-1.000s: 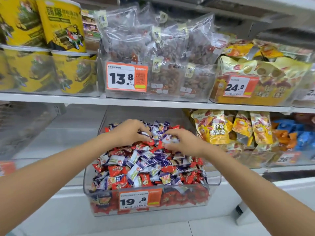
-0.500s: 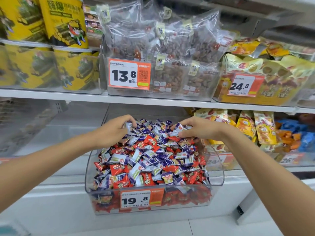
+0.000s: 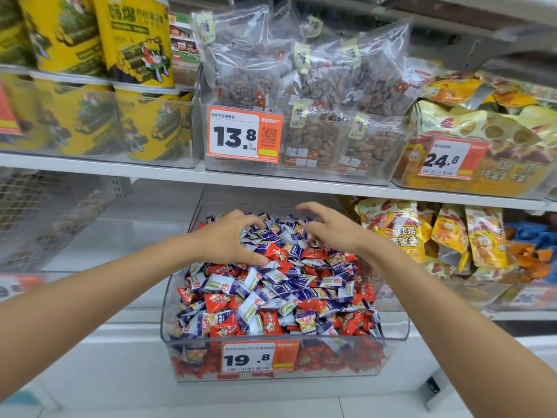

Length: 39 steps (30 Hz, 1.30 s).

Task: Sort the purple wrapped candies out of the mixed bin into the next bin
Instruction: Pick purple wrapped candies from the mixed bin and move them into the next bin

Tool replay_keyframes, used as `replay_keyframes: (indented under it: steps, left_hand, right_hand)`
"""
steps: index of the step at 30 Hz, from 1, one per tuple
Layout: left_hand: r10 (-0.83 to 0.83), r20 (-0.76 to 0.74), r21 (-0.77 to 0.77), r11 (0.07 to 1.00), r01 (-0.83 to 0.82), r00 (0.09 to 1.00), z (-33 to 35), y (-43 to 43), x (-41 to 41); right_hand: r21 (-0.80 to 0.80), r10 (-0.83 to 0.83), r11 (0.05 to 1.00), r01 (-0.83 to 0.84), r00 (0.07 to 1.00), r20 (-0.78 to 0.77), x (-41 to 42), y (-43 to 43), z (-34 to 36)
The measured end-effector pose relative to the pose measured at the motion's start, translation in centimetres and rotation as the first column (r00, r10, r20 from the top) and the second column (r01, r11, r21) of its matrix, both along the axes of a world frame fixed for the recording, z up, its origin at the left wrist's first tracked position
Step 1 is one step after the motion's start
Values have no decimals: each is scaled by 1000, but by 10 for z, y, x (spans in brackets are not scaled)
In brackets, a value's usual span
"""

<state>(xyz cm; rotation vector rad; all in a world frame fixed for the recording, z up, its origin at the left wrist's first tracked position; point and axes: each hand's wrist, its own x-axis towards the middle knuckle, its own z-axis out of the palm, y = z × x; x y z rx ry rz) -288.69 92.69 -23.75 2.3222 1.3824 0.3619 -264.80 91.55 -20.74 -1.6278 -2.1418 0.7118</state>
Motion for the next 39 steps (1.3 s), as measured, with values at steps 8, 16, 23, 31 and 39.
replay_keyframes:
  steps: [8, 16, 23, 31, 39]
  left_hand:
    - [-80, -41, -30, 996, 79, 996, 1, 5, 7]
    - [-70, 132, 103, 993, 57, 989, 8, 0, 3]
    - [-58, 106, 212, 977, 34, 993, 14, -11, -16]
    - [-71, 199, 123, 991, 47, 977, 8, -41, -25]
    - [-102, -47, 192, 975, 110, 994, -2, -59, -16]
  right_hand:
    - [-60, 109, 993, -102, 985, 131, -11, 10, -30]
    - [-54, 83, 995, -86, 995, -55, 2, 2, -12]
    - [-119, -10, 993, -5, 992, -126, 25, -18, 9]
    - [-140, -62, 990, 35, 979, -192, 35, -39, 6]
    - [-93, 31, 995, -22, 995, 98, 34, -51, -1]
